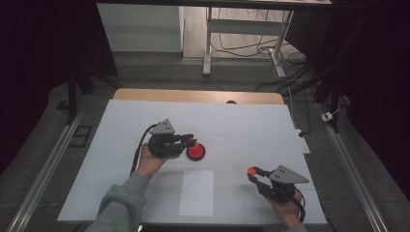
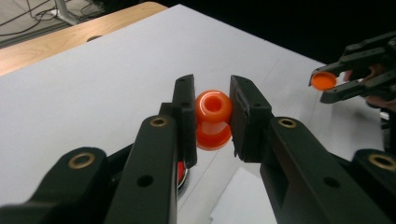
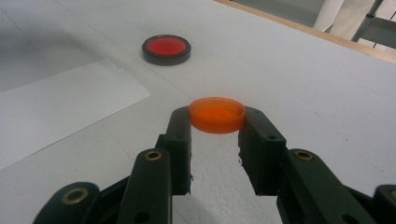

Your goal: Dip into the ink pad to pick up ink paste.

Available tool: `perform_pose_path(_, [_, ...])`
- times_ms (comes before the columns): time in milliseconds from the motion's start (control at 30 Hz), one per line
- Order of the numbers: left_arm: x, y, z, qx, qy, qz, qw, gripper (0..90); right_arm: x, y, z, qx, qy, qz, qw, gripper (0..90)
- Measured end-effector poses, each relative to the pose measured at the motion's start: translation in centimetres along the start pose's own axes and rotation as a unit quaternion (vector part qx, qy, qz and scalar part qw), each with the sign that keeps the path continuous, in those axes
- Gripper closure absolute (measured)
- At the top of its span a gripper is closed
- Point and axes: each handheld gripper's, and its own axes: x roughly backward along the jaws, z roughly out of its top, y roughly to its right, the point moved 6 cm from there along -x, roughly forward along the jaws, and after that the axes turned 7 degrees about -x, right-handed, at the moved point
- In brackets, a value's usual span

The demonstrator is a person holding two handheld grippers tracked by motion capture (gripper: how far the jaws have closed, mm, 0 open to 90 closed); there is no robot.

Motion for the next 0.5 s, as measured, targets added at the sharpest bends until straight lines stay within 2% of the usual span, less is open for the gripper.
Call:
perform_pose_path(100, [-0.1,-0.2,-0.1,0.006,0.001,-0.002,1.0000,73.3,0.0,0.0,0.0,-0.001,0.000,-0.001,1.0000,64.8])
perform_pose_path(233, [-0.7,-0.3,-0.5,0.003,-0.011,0.000,0.9999,73.3,0.0,0.0,0.1,0.001,0.001,-0.004,1.0000,64.8])
perform_pose_path(333, [-1.2,-0.5,-0.8,0.008,-0.017,-0.001,0.9998,73.3,0.0,-0.1,0.1,0.000,0.000,-0.002,1.0000,64.8])
perform_pose_path(500, [-2.2,-1.1,-1.7,0.008,-0.036,0.010,0.9993,73.3,-0.2,-0.1,0.0,0.001,-0.001,0.000,1.0000,64.7])
